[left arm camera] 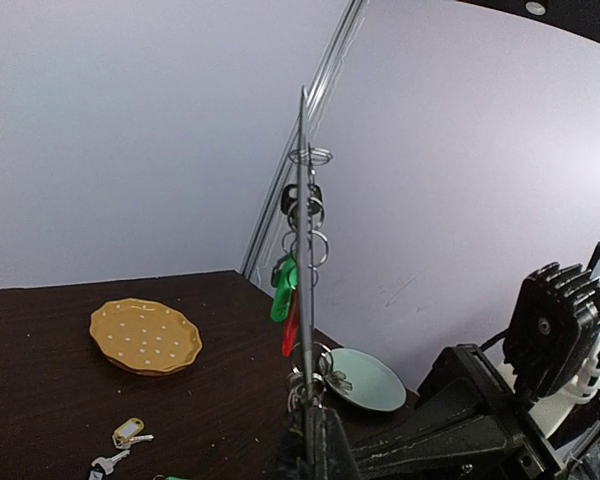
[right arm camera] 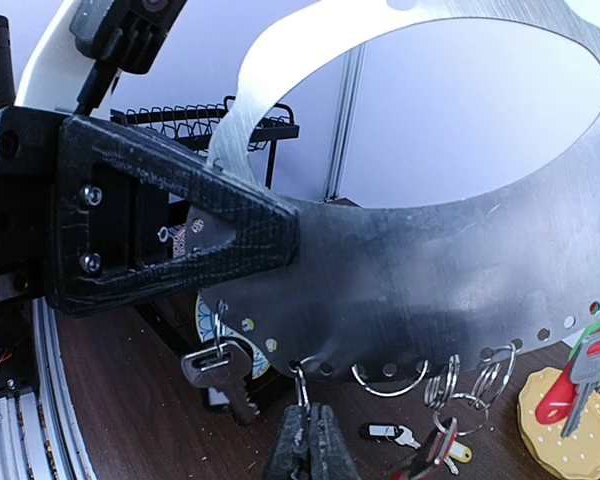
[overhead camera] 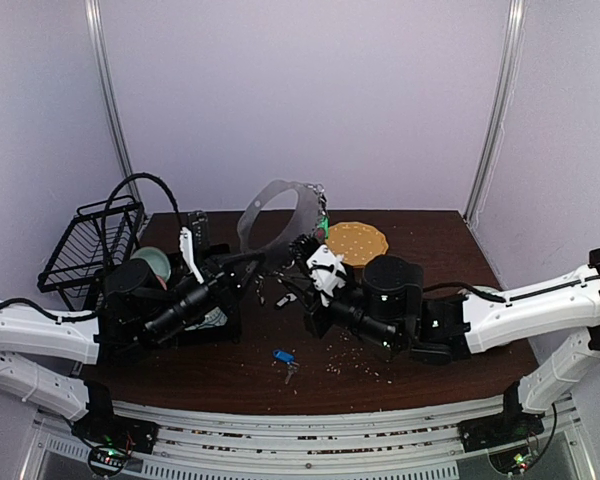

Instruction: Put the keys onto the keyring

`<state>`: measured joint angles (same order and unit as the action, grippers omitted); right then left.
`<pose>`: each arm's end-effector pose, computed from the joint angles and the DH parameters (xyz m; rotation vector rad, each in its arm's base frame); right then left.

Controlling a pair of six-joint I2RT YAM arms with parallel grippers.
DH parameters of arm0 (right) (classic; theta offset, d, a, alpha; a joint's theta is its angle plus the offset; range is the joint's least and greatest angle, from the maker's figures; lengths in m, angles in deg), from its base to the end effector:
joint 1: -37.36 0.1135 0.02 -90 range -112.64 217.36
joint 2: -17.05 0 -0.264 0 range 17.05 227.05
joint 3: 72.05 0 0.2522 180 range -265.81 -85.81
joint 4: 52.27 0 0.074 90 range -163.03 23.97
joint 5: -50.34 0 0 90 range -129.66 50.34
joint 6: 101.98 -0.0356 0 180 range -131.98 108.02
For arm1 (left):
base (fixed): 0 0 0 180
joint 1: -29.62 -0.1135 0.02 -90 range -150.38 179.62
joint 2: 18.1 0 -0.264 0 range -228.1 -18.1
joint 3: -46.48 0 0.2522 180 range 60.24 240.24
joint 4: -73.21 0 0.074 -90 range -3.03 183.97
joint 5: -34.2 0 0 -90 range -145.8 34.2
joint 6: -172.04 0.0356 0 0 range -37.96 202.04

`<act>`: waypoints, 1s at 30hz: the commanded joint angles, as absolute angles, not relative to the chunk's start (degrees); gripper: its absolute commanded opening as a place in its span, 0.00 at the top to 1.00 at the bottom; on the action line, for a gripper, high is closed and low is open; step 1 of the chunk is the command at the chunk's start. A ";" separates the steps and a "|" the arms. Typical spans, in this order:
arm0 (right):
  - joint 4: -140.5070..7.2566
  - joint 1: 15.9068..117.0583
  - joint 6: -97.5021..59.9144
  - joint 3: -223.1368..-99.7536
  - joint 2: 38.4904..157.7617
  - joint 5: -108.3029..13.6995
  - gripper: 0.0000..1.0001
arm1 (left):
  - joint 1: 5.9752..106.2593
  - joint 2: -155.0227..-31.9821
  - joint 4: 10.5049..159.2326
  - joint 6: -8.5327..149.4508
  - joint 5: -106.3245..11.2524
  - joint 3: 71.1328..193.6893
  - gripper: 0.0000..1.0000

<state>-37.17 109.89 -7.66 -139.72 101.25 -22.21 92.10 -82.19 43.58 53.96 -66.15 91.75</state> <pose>0.1132 0.3240 0.3017 -0.8163 1.4189 0.6797 0.1214 -0.2192 0.2901 0.2835 1.4649 -1.1796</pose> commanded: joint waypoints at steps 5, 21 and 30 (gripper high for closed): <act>-29.72 108.35 -6.21 -135.67 95.38 -25.54 1.00 | 91.14 -83.62 38.11 49.54 -65.25 90.78 1.00; -31.69 107.41 -4.85 -134.50 92.65 -25.04 1.00 | 91.06 -81.88 42.99 51.51 -68.50 91.03 0.61; -45.93 106.32 -1.01 -135.37 88.22 -28.98 1.00 | 91.08 -70.69 55.12 65.20 -74.77 91.38 0.49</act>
